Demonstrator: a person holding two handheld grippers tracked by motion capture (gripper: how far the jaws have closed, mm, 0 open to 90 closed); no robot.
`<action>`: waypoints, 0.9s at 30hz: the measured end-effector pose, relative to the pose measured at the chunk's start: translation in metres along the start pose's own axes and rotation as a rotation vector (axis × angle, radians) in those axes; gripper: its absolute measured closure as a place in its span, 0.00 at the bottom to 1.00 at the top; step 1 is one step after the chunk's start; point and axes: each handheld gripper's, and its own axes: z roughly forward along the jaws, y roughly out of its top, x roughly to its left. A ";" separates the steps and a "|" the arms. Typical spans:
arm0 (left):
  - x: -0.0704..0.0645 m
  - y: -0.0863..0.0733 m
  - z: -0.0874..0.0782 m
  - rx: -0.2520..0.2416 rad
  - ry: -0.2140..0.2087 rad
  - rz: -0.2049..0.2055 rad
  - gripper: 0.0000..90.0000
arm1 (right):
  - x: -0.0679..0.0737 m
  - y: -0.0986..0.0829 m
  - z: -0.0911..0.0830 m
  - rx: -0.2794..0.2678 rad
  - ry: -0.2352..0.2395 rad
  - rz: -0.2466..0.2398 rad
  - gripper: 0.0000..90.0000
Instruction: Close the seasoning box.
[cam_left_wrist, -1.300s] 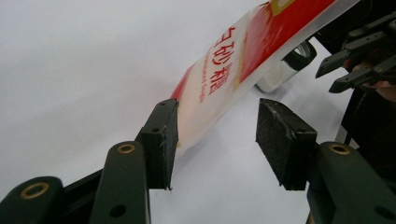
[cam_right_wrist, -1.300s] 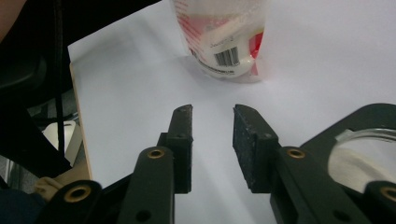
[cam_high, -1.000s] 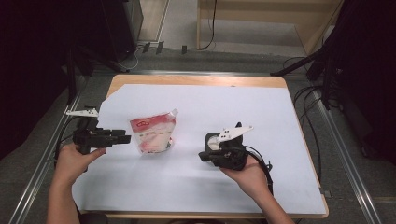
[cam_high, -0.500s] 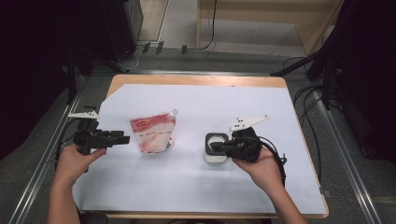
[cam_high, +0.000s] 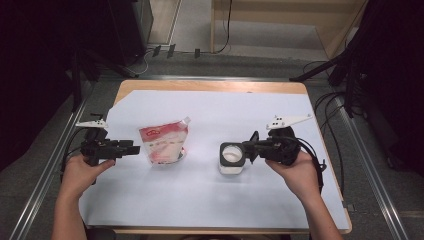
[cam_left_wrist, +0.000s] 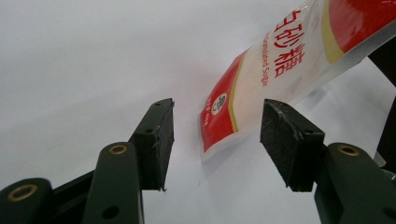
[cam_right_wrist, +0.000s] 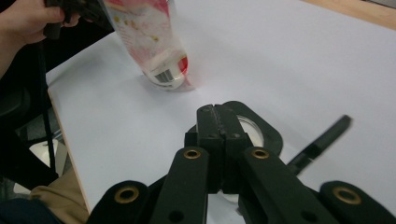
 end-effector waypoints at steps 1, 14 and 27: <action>-0.001 -0.001 0.000 -0.006 0.009 0.005 0.51 | -0.001 0.000 -0.002 -0.001 -0.005 0.003 1.00; 0.001 -0.001 0.002 0.002 0.004 -0.001 0.50 | -0.015 0.001 -0.028 -0.033 -0.056 0.033 1.00; 0.002 -0.002 0.003 0.001 0.009 0.007 0.49 | -0.036 -0.008 -0.034 -0.026 -0.110 0.081 1.00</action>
